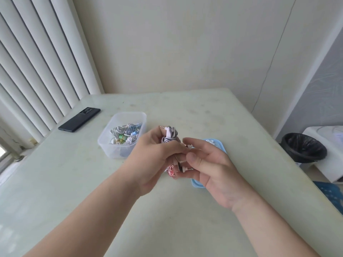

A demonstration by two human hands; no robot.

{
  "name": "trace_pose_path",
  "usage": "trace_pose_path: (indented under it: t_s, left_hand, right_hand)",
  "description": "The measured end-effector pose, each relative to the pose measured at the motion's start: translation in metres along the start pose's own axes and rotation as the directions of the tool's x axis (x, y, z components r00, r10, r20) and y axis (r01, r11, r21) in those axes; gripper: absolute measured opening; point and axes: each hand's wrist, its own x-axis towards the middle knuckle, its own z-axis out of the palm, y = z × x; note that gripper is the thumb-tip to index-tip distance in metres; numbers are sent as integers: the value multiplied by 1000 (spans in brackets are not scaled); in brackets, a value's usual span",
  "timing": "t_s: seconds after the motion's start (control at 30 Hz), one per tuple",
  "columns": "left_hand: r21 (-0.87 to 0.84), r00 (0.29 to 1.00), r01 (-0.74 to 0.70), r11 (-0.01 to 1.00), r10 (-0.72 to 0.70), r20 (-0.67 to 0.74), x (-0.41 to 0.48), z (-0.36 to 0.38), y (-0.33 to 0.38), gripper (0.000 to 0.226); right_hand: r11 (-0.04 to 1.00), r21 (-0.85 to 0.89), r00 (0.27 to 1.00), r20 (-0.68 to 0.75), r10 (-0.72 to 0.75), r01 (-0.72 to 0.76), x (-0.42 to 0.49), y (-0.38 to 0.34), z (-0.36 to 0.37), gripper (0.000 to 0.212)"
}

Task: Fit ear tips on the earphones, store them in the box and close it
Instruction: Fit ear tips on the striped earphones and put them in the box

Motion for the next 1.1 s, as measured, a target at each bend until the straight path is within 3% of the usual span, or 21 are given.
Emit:
trace_pose_path:
  t_s: [0.17,0.27,0.5,0.67,0.73,0.9,1.1]
  left_hand:
    - [-265,998,-19,964,3,-59,8,-3,-24,35]
    - [-272,994,-35,962,5,-110,9,-2,-37,32]
    - [-56,972,-96,994,81,-222,6,-1,-49,30]
    - [78,962,-93,993,110,-251,-1,-3,-53,13]
    - [167,962,-125,978,160,-219,-1,-6,-54,4]
    - [390,958,-229,892,278,-73,-1,-11,-58,15]
    - [584,926,-314,749,378,13,2,-14,-65,22]
  right_hand:
    - [995,-72,997,-35,73,-75,-1,-5,-2,59]
    - [989,-101,992,-85,95,-104,0,-3,0,59]
    - [976,-216,981,-194,-6,-37,8,3,-11,16]
    - [953,-300,985,-150,-86,38,7,3,-14,17]
    - [946,-317,983,-145,-114,62,6,0,-15,22]
    - [955,-291,980,-168,-107,54,5,-5,-16,31]
    - [980,-195,988,-155,8,-38,2,-8,-18,11]
